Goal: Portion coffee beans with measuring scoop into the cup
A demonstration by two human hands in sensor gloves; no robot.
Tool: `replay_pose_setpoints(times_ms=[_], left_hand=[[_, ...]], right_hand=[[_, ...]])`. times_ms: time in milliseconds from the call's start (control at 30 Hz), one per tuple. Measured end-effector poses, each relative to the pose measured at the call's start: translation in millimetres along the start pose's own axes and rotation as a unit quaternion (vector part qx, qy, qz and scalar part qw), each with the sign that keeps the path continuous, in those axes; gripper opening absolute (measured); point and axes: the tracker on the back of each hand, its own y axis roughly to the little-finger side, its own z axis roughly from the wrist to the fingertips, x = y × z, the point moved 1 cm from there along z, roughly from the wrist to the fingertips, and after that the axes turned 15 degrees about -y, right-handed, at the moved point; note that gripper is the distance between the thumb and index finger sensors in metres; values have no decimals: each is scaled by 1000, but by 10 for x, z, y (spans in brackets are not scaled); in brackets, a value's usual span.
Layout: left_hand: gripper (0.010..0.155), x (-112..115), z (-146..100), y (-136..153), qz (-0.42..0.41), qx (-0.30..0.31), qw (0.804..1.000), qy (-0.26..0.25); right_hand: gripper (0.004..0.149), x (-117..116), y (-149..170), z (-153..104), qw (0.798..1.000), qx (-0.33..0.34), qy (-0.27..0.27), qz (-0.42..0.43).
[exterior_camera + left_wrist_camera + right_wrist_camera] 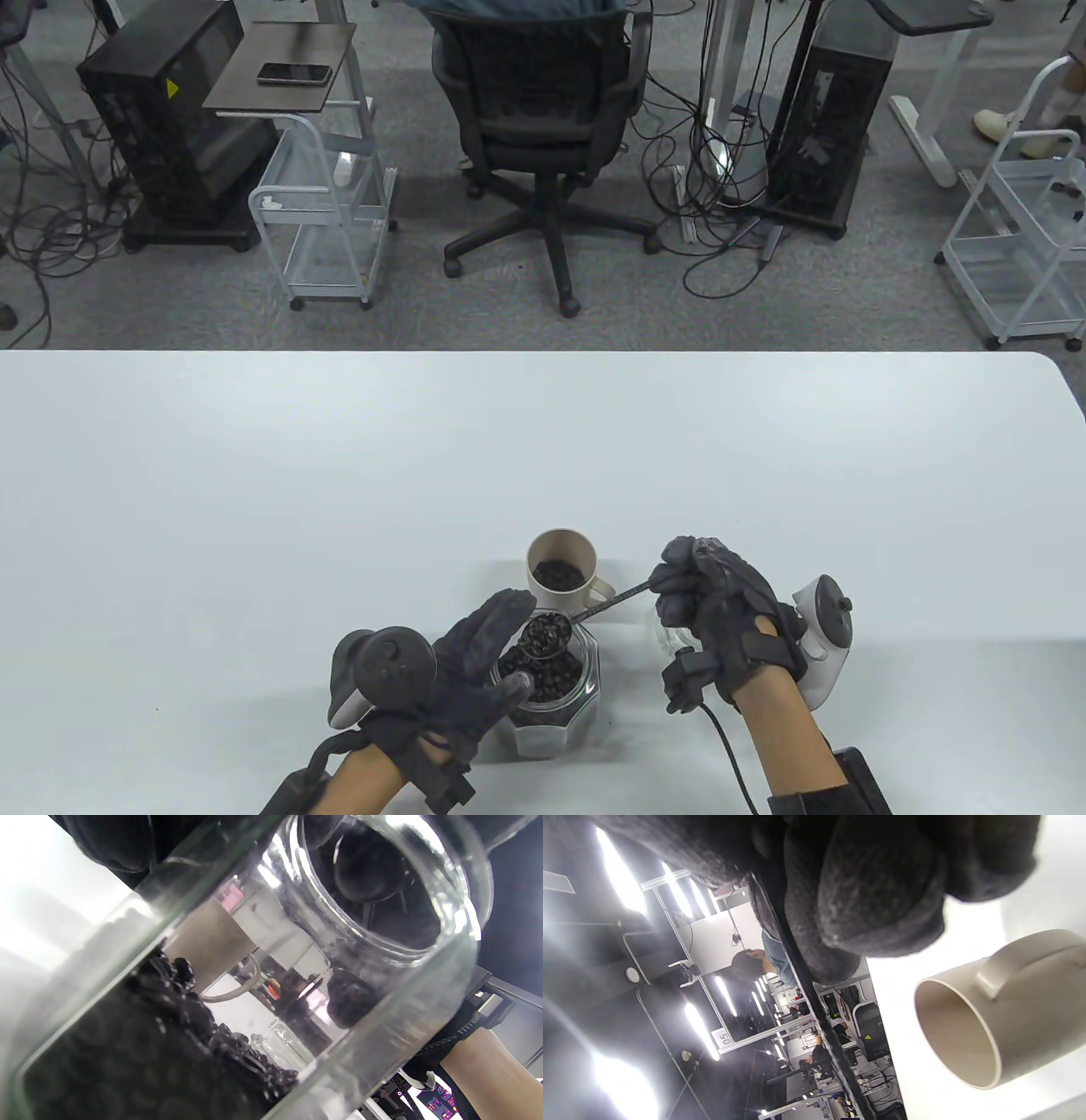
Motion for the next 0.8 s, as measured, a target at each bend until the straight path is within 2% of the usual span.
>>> replay_pose_setpoints(times_ms=[367, 800], left_hand=[[88, 0, 0, 1, -1, 0, 1000, 0], [88, -1, 1, 0, -1, 0, 1000, 1]], right_hand=[[41, 98, -126, -93, 997, 38, 52, 47], [43, 151, -97, -102, 995, 41, 93, 21]])
